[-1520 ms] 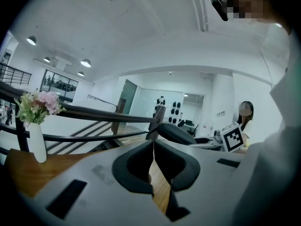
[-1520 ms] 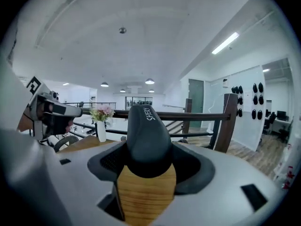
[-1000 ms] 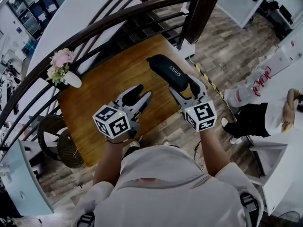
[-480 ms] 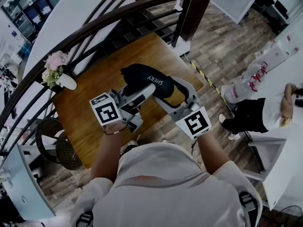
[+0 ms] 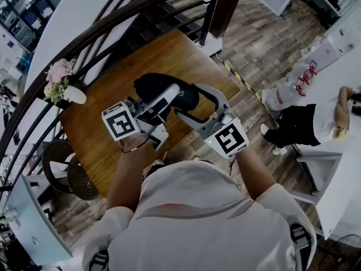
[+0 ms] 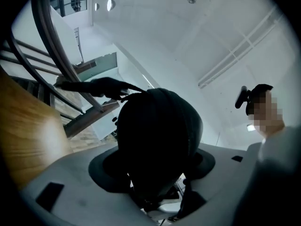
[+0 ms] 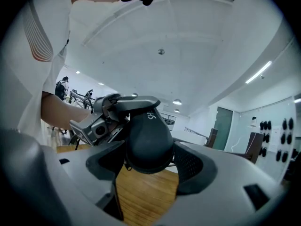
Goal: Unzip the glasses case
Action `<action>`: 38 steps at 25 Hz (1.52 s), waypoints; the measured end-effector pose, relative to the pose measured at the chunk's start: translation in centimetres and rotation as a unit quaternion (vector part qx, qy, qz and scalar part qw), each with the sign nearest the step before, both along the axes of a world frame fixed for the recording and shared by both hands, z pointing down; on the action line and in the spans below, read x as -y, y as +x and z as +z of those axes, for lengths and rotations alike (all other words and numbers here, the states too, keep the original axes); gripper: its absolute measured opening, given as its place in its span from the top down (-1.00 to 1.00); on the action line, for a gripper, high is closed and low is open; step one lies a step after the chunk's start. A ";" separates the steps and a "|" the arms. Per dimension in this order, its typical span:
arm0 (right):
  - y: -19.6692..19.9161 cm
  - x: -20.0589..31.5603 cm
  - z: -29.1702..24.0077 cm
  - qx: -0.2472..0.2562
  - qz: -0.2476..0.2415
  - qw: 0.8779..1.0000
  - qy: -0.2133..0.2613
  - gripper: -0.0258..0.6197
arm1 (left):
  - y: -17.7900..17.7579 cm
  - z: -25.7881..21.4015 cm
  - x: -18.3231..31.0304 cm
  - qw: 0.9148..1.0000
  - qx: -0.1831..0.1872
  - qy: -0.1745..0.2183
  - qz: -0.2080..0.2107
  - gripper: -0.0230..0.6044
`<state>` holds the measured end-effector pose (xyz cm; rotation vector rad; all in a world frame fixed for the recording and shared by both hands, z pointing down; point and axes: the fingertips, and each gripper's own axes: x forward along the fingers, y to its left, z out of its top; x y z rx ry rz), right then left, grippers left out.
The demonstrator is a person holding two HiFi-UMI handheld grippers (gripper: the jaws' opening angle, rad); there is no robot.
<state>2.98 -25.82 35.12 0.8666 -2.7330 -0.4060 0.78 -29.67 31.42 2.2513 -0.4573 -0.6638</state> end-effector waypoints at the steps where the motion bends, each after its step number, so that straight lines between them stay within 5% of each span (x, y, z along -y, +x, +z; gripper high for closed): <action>1: 0.3 0.1 0.1 0.010 0.007 1.000 -0.006 -0.23 | 0.0 -0.2 0.2 1.000 0.000 0.002 -0.008 0.00; 8: 1.8 -0.2 3.7 0.078 0.052 0.985 -0.141 -0.12 | -1.3 -1.0 1.6 0.998 0.020 0.027 -0.062 0.02; 16: 0.4 -0.3 3.8 0.107 0.048 0.978 -0.172 0.61 | -0.7 -0.8 1.6 0.996 0.033 0.036 -0.069 0.02; 21: 0.5 -0.3 4.0 0.123 0.049 0.973 -0.188 0.76 | -0.5 -0.7 1.2 0.996 0.040 0.039 -0.075 0.03; 33: 2.6 1.1 5.0 0.079 0.111 0.977 -0.162 0.77 | -1.3 0.1 0.4 0.990 0.073 0.055 -0.105 0.10; 38: 3.7 1.5 4.9 -0.002 0.122 0.987 -0.102 0.77 | -0.6 0.6 -0.5 0.989 0.104 0.067 -0.077 0.10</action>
